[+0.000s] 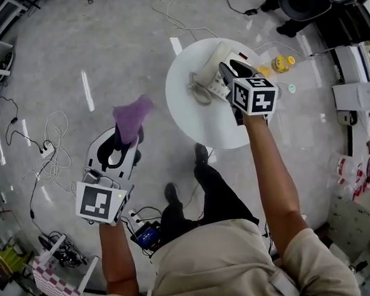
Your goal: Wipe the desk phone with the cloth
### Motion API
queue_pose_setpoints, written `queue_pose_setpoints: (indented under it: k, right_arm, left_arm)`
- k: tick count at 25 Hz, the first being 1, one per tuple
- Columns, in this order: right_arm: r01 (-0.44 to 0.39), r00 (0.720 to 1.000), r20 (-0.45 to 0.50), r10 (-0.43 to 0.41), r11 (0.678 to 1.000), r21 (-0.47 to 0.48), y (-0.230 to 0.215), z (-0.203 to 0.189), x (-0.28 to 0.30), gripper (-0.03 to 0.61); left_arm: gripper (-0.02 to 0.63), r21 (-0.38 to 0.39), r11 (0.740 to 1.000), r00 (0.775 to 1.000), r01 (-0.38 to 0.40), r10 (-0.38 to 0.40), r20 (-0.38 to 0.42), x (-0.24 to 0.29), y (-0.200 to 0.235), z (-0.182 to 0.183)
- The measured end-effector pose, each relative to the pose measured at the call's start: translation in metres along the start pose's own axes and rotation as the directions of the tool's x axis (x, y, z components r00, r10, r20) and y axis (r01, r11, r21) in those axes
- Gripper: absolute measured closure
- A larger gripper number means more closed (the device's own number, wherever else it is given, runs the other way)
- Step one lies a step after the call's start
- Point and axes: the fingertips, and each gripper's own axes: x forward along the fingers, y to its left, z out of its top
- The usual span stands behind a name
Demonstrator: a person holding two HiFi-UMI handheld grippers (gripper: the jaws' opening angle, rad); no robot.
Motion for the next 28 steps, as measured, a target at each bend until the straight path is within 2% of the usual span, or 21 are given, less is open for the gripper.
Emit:
queue_pose_setpoints:
  k: [8,14,19,28]
  right_arm:
    - [0.093,0.994,-0.061,-0.09,0.995,0.043,-0.024,-0.028,0.055,0.312]
    - [0.175,0.981,-0.109,-0.163,0.978,0.112,-0.039,-0.055,0.096,0.241]
    - [0.234,0.966,-0.148,-0.214,0.963,0.135,-0.046,-0.067,0.118,0.23]
    - [0.327,0.935,-0.184,-0.303,0.938,0.113,-0.061,-0.08,0.14,0.23]
  left_arm:
    - [0.516,-0.024,1.0,0.999,-0.006,0.005,-0.039,0.018,0.003,-0.025]
    - [0.517,-0.049,0.999,0.998,-0.018,0.015,-0.062,0.027,0.009,-0.044]
    - [0.517,-0.066,0.997,0.997,-0.03,0.025,-0.075,0.029,0.013,-0.056]
    - [0.517,-0.09,0.994,0.995,-0.054,0.047,-0.087,0.029,0.022,-0.073]
